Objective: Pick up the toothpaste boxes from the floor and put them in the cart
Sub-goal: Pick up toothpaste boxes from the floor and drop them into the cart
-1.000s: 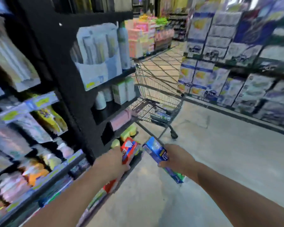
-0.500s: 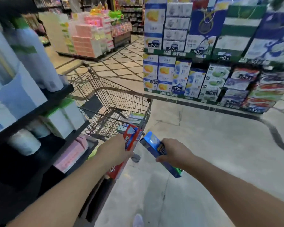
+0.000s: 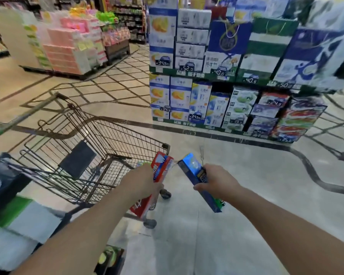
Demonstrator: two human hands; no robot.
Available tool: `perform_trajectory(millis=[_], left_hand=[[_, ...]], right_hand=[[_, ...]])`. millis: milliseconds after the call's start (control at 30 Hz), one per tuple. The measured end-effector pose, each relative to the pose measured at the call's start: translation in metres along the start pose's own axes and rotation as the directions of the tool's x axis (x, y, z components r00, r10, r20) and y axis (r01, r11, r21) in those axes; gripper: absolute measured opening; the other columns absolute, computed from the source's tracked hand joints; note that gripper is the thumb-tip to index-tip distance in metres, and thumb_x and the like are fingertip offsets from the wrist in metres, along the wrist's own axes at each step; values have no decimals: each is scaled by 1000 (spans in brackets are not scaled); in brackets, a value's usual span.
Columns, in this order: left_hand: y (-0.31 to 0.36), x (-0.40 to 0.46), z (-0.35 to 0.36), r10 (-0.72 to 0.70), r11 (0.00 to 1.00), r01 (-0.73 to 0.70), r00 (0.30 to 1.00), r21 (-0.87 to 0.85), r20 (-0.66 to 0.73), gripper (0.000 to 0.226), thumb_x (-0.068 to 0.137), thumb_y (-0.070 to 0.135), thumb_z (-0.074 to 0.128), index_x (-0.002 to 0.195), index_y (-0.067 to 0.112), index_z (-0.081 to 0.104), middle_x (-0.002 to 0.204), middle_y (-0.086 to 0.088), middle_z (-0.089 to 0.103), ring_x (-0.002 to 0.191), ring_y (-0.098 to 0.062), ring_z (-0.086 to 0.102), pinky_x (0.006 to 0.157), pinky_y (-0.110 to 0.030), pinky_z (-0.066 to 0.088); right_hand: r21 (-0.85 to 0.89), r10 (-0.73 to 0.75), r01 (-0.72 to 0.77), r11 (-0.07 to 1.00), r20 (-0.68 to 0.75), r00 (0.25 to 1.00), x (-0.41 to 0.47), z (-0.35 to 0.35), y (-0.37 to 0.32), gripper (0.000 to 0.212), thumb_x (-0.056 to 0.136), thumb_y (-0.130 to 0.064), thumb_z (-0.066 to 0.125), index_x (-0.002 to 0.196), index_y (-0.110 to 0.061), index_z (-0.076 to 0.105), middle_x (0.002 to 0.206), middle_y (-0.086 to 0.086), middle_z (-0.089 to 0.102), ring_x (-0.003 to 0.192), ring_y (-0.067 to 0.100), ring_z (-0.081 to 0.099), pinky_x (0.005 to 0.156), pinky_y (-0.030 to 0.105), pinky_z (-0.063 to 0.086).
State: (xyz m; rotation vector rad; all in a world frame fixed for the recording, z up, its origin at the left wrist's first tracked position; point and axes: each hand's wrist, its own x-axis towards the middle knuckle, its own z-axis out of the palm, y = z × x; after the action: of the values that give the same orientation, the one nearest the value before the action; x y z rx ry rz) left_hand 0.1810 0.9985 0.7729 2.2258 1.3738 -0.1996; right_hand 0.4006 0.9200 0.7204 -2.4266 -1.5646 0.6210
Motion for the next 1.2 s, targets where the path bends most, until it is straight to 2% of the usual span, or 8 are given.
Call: perform_trajectory(millis=[133, 233, 333, 567, 733, 867, 1033, 1200], left_hand=[[-8, 79, -3, -45, 999, 45, 999, 12, -14, 38, 92, 39, 62, 113, 8, 55, 112, -9, 65, 101, -26, 64, 75, -28, 47], [-20, 145, 1, -119, 992, 121, 990, 24, -73, 44, 84, 51, 66, 106, 14, 58, 101, -5, 68, 87, -23, 67, 76, -32, 56], [-45, 203, 7, -209, 978, 210, 970, 0, -122, 41, 77, 58, 66, 94, 23, 57, 91, 0, 70, 71, -17, 66, 66, -32, 57], [-68, 232, -36, -423, 904, 406, 894, -130, -149, 45, 83, 53, 66, 107, 16, 58, 98, -4, 68, 82, -21, 67, 73, -33, 57], [-106, 239, -45, -553, 825, 520, 824, -223, -125, 43, 83, 60, 65, 97, 21, 51, 82, 4, 62, 66, -10, 64, 60, -26, 53], [-149, 257, -50, -600, 778, 551, 795, -302, -94, 41, 82, 57, 68, 97, 20, 58, 87, 1, 68, 72, -14, 67, 68, -31, 57], [-194, 294, -47, -644, 715, 571, 762, -404, -62, 42, 83, 56, 68, 95, 19, 52, 91, 0, 65, 77, -17, 66, 73, -32, 56], [-237, 343, -27, -676, 643, 559, 735, -523, -47, 31, 82, 52, 71, 86, 24, 58, 81, 7, 66, 69, -10, 64, 69, -30, 54]], right_hand=[[12, 7, -7, 1000, 9, 1000, 62, -7, 16, 43, 76, -51, 76, 95, -22, 51, 85, -5, 54, 77, 15, 53, 59, 31, 40], [-3, -2, 2, 1000, 47, 999, 117, -13, 28, 42, 77, -52, 75, 93, -22, 50, 83, -7, 52, 75, 14, 52, 55, 28, 35], [-19, -40, 42, 999, 92, 995, 174, -23, 34, 43, 78, -52, 75, 97, -22, 50, 83, -6, 52, 75, 13, 52, 55, 27, 36], [-63, -196, 213, 975, 208, 958, 294, -13, -8, 49, 75, -55, 76, 102, -21, 52, 90, -2, 55, 77, 14, 54, 64, 31, 46], [1, -306, 324, 946, 336, 891, 339, 15, -61, 45, 77, -48, 78, 97, -18, 51, 89, 0, 55, 79, 17, 54, 60, 31, 40], [-20, -341, 377, 926, 382, 859, 366, 38, -103, 42, 80, -46, 76, 100, -17, 53, 87, 1, 56, 77, 18, 55, 65, 31, 44], [6, -354, 389, 921, 427, 832, 404, 72, -149, 39, 79, -43, 78, 96, -15, 56, 85, 0, 60, 71, 14, 54, 64, 32, 47], [55, -374, 399, 915, 484, 791, 448, 122, -190, 31, 81, -37, 78, 89, -16, 56, 78, -5, 58, 63, 6, 50, 53, 24, 39]])
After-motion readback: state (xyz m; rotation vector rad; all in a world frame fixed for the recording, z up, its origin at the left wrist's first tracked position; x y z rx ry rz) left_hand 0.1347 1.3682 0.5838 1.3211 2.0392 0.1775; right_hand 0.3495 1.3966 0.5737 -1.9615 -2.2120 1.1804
